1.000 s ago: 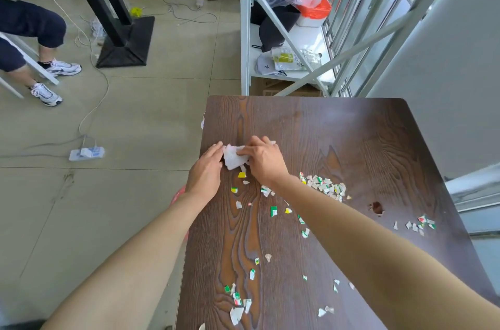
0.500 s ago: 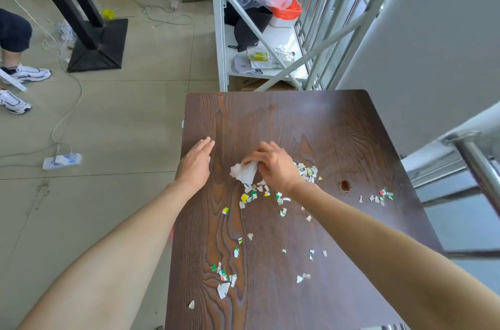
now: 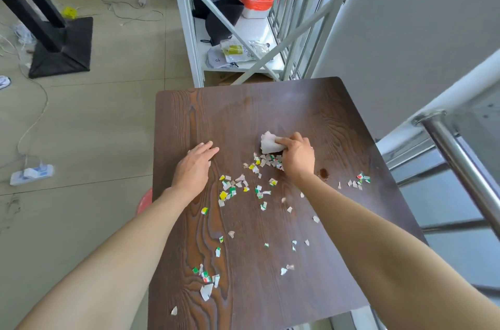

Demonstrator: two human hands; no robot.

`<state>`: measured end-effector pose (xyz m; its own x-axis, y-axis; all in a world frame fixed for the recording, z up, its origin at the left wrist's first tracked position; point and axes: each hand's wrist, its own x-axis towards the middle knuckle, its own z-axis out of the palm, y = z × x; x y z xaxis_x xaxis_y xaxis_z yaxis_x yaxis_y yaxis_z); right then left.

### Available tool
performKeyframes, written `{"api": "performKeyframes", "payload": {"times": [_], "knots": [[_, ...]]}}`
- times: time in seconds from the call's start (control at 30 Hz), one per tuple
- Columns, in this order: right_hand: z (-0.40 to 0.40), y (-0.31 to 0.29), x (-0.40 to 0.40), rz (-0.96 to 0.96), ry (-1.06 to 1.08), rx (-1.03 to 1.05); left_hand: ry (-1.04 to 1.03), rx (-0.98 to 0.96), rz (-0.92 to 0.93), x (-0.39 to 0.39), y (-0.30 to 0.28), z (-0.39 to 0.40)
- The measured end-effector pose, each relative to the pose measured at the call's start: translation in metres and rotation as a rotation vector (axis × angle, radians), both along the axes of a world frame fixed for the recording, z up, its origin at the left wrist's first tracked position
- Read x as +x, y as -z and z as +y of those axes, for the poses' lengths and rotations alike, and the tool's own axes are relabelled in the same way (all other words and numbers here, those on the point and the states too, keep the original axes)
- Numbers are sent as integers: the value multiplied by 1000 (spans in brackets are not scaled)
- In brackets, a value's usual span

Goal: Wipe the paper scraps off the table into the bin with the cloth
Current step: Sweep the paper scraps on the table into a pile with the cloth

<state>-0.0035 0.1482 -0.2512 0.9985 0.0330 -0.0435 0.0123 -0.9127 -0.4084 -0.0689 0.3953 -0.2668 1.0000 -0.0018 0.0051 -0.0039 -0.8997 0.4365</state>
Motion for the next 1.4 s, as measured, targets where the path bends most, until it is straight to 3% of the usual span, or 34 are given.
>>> {"api": "performKeyframes", "payload": {"times": [0.37, 0.57, 0.8, 1.1, 1.4], "knots": [[1, -9, -45, 68, -359, 9, 10, 4, 75, 0, -10, -2], [-64, -38, -11, -69, -114, -7, 54, 55, 37, 9, -18, -20], [-128, -18, 15, 20, 203, -86, 159, 46, 30, 26, -12, -55], [-92, -8, -35, -8, 117, -157, 106, 29, 49, 32, -14, -68], [-32, -2, -95, 8, 24, -14, 95, 23, 97, 29, -25, -73]]}}
